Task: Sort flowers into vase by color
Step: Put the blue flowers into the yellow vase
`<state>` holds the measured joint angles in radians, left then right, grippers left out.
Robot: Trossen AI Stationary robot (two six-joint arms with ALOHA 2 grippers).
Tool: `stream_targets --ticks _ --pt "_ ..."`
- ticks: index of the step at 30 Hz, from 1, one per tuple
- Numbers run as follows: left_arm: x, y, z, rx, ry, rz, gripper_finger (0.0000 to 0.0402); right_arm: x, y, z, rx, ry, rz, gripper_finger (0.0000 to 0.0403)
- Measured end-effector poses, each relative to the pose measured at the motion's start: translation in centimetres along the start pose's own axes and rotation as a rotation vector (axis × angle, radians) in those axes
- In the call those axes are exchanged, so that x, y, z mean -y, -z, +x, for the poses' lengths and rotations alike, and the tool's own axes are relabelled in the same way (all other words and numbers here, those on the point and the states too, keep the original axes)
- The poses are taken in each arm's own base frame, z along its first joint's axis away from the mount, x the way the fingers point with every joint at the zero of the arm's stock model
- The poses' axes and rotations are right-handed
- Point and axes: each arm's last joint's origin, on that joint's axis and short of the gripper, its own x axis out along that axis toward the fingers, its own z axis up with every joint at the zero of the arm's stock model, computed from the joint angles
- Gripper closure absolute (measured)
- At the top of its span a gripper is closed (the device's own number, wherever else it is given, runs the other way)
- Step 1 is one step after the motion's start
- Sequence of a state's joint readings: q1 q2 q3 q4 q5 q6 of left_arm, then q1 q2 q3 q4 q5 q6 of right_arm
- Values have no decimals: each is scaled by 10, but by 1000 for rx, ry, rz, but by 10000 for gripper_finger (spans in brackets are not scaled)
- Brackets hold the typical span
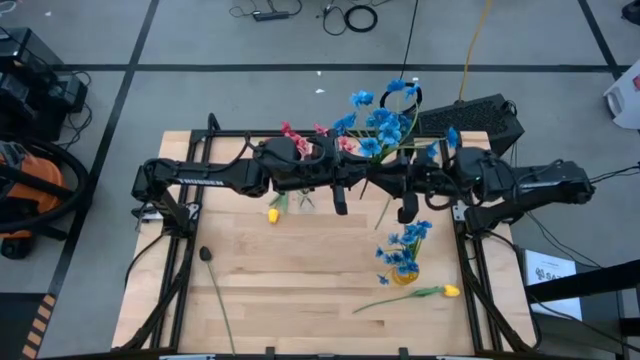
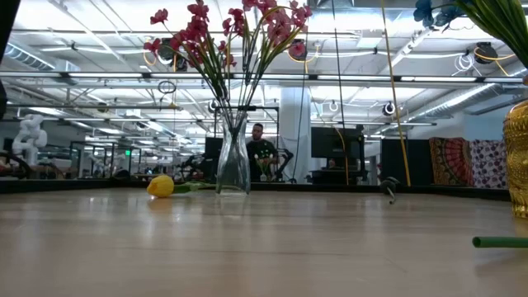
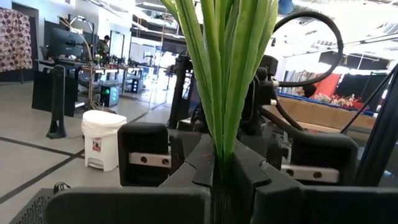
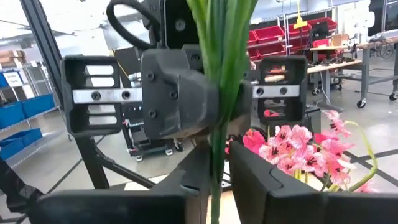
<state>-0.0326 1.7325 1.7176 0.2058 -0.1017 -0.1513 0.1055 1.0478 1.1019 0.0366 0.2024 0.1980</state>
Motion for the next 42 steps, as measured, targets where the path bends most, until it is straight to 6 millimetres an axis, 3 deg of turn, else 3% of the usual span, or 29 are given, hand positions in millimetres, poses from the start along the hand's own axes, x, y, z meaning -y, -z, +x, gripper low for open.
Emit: stream_targets --ticks 4,13,23,27,34,42 --pt "0 1 0 -11 -2 1 380 0 3 4 -11 3 -9 393" --pt "0 2 0 -23 -4 2 376 0 1 0 -8 4 -5 398" --pt "-1 6 -2 -82 -7 7 294 1 -2 -5 -2 16 -1 401" --pt "0 -1 -7 -80 -1 8 285 4 -10 -21 24 74 7 402" --pt "0 -19 -34 -199 -7 41 283 3 -21 -65 11 156 48 402" --pt "0 -32 -52 -223 -7 82 283 -9 -16 -98 -36 238 75 403"
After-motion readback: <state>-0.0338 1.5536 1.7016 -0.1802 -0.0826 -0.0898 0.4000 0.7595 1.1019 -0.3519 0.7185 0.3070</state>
